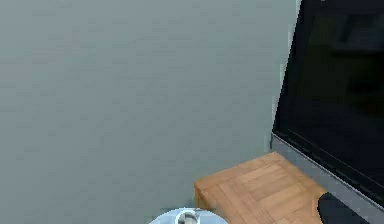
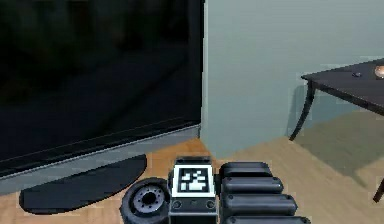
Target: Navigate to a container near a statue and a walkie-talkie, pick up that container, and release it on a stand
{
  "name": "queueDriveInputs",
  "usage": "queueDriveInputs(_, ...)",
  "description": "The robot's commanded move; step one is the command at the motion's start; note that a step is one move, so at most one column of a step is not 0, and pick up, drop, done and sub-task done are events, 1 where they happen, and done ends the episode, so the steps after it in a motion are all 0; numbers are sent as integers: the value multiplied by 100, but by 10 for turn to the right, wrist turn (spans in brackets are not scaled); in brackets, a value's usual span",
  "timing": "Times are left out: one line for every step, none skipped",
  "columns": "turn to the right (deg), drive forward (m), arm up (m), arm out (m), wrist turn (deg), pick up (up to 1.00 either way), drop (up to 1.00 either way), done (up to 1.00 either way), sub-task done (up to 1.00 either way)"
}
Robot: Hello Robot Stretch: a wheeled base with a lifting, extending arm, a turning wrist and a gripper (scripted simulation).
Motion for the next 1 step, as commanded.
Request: queueDriveInputs(180,0,0,0,0,0,0,0,0)
